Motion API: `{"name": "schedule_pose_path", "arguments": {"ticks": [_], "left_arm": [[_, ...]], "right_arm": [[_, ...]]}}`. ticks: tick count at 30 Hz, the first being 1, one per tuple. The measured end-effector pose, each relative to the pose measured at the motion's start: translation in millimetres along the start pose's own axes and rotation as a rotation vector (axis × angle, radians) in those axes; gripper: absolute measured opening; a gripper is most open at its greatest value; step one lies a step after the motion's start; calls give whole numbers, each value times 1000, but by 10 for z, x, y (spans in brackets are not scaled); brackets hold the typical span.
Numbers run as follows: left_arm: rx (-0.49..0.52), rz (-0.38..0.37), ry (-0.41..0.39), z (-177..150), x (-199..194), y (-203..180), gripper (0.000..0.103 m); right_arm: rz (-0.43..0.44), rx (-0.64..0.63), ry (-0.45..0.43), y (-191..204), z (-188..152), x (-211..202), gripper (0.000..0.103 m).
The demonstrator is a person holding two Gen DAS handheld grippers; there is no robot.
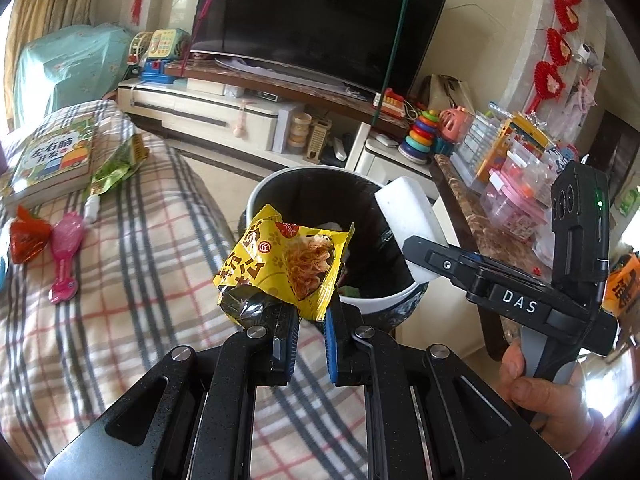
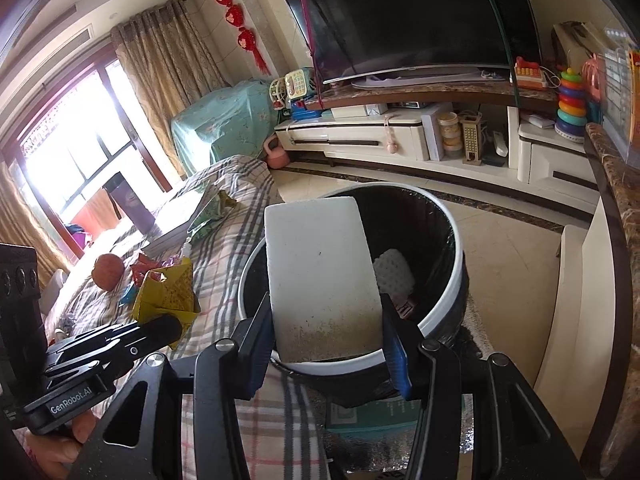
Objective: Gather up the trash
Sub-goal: 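Carry the snack bag and foam block over the black bin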
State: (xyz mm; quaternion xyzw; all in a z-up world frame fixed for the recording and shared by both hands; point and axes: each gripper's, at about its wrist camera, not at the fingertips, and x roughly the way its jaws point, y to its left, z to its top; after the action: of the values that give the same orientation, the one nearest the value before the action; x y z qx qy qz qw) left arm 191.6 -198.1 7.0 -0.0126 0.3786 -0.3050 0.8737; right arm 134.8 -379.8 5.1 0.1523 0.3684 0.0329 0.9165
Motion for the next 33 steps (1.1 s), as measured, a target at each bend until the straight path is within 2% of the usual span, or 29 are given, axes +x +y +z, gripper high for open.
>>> {"name": "schedule_pose_path", "arguments": {"ticks": [10,33], "left_arm": [[24,-18,6,139,150,-149,10],[42,-25,59,312,447,-166,10]], "right_arm": [[-17,1,13,-116,70,84,49],[-25,0,70,-270,216,290,49]]}}
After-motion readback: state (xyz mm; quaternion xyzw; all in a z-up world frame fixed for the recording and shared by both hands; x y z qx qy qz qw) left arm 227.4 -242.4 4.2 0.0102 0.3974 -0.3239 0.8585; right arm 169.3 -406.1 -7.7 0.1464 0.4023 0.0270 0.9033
